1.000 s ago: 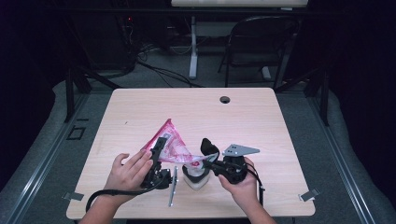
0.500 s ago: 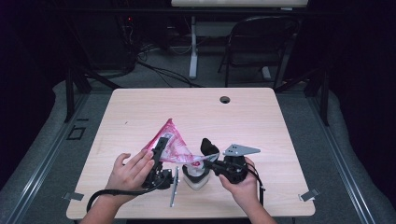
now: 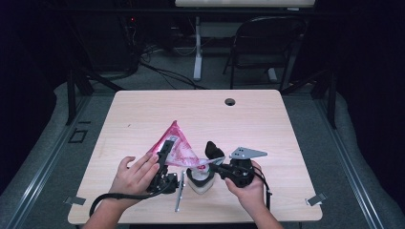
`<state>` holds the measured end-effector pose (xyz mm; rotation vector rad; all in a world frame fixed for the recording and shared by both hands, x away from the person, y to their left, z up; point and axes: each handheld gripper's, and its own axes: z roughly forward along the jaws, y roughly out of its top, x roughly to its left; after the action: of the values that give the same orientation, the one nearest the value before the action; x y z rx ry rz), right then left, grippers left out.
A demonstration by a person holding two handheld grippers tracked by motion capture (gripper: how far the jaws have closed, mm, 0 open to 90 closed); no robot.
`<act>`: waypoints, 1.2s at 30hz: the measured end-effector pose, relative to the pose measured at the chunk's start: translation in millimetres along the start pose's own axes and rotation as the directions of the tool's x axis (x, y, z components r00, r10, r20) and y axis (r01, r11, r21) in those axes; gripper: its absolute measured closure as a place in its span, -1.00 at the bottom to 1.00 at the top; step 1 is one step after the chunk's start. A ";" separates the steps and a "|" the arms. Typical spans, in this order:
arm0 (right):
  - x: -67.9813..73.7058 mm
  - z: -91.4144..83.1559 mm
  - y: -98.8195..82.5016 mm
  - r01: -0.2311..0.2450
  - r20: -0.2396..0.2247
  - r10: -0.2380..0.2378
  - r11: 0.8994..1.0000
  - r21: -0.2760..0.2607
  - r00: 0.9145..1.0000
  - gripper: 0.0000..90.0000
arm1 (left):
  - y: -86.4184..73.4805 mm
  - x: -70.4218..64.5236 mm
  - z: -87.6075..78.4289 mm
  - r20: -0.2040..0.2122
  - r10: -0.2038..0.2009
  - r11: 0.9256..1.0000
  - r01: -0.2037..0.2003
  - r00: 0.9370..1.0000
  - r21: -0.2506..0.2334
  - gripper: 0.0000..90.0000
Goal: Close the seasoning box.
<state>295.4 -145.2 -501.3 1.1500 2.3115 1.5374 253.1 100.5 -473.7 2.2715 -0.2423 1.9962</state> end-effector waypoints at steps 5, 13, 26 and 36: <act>-0.7 -0.1 -0.3 0.001 0.002 -0.001 1.000 0.003 1.000 1.00 | 0.4 -0.6 0.3 0.004 -0.005 1.000 0.005 1.000 0.000 0.44; -1.0 -0.1 -0.6 0.001 0.006 -0.001 1.000 0.005 1.000 1.00 | 1.5 -0.2 0.3 0.000 0.005 1.000 -0.005 1.000 -0.004 0.44; -1.2 -0.3 -0.7 -0.001 0.007 0.001 1.000 0.005 1.000 1.00 | 3.2 1.2 0.0 -0.008 0.013 1.000 -0.013 1.000 -0.009 0.44; -1.6 0.4 -1.3 -0.007 0.005 0.007 1.000 0.001 1.000 1.00 | 4.6 2.0 -0.5 -0.008 0.013 1.000 -0.013 1.000 -0.009 0.44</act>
<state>296.0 -146.2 -503.0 1.1622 2.3072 1.5340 252.0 95.9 -471.8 2.2621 -0.2659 2.0057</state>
